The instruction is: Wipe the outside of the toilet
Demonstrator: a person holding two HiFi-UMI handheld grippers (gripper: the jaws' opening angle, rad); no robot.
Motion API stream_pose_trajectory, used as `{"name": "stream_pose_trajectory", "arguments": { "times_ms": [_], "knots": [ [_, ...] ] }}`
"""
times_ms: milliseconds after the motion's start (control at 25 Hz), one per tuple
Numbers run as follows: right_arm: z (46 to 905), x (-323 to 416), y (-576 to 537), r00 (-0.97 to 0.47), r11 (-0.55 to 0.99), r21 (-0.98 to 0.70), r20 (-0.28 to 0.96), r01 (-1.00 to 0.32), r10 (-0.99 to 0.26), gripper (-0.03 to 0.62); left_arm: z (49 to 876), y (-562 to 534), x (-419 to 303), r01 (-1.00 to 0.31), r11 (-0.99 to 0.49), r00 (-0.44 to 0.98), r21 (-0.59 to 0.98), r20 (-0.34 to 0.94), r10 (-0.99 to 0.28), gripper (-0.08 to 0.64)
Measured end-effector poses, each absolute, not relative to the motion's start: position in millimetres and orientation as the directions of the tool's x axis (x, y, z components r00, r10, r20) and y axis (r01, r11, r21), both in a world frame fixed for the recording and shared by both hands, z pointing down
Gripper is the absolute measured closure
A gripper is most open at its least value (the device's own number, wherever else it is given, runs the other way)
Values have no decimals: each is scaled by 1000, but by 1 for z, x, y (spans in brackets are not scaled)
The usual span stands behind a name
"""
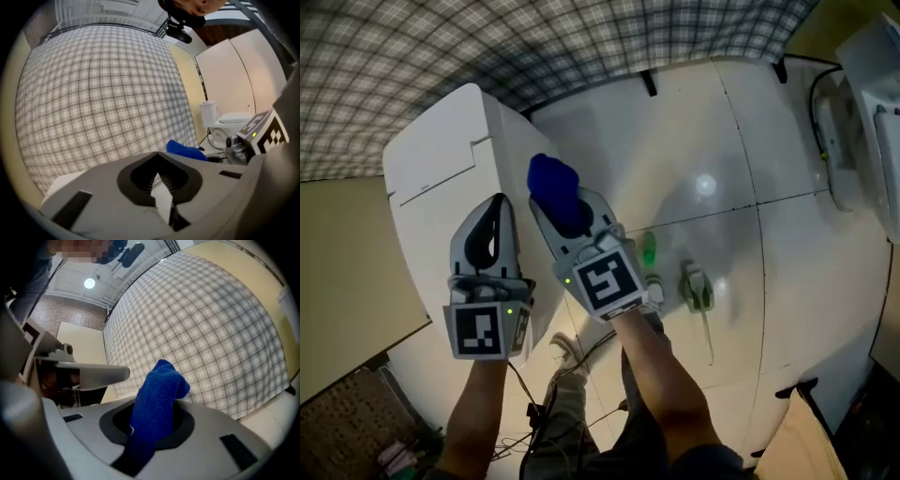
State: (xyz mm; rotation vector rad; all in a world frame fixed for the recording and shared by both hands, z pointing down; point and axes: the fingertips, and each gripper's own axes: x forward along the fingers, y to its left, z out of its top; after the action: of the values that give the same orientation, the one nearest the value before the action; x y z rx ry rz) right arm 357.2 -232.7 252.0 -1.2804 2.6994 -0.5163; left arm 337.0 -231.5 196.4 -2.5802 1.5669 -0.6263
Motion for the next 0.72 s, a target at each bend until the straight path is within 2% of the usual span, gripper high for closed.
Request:
{"name": "stream_pose_trajectory", "arguments": {
  "times_ms": [240, 360, 520, 720],
  "knots": [
    [338, 316, -302, -707, 654, -403, -25, -640, -707, 517, 239, -275, 367, -852, -470, 417, -233, 241, -876, 548],
    [375, 301, -340, -717, 658, -437, -42, -613, -695, 517, 251, -288, 360, -855, -445, 401, -266, 206, -893, 548],
    [406, 280, -383, -740, 685, -427, -53, -590, -671, 517, 278, -302, 342, -863, -410, 365, -296, 196, -910, 548],
    [423, 261, -387, -774, 720, -410, -52, -559, -631, 517, 291, -305, 361, -852, -450, 416, -268, 177, -892, 548]
  ]
}}
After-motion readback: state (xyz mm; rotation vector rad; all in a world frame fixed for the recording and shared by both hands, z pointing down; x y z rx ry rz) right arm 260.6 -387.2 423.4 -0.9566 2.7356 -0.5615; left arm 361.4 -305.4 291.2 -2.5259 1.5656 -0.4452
